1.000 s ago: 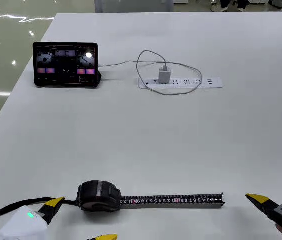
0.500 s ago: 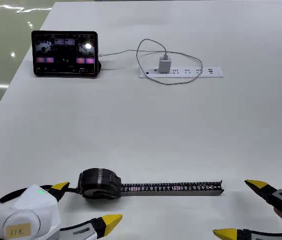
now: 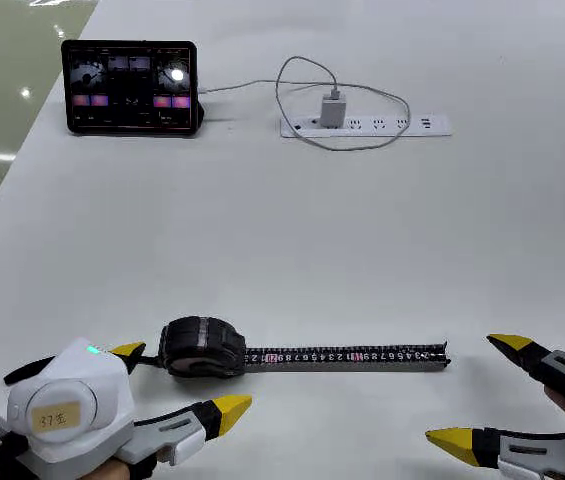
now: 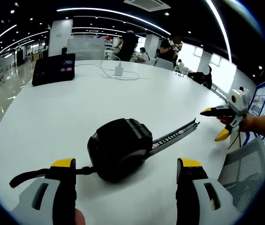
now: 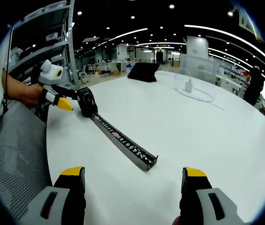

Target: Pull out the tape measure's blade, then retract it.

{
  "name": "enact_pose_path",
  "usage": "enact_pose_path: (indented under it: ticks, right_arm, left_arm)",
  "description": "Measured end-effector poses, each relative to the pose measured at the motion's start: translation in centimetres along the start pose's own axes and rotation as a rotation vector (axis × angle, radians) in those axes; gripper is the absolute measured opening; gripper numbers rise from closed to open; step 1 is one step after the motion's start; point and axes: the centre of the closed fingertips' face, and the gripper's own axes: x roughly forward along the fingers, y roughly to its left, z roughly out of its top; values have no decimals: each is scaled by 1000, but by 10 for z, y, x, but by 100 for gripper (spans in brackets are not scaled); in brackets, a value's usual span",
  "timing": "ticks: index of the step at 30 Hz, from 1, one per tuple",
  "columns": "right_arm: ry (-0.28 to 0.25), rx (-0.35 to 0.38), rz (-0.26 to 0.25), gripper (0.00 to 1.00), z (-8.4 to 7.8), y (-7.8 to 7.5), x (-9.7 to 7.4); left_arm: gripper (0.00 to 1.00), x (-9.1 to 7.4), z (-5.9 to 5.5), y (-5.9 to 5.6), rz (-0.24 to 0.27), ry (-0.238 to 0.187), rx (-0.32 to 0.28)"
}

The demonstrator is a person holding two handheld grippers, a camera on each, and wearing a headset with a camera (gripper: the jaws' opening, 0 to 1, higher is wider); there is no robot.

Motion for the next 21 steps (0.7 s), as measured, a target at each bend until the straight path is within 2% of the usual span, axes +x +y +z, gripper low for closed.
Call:
enact_pose_path:
  ticks: [7,17,21]
  right_arm:
    - [0,0,-1,83,0,-2,1]
    - [1,-5,1,83,2,-4,2]
    - [2,-10,3,83,2,-4,2]
  left_arm:
    - [85,8,1,-5,-3,2,-21]
    - [82,14,6,-13,1,-22,-47]
    - [81,12,6,-13,25,-40,-59]
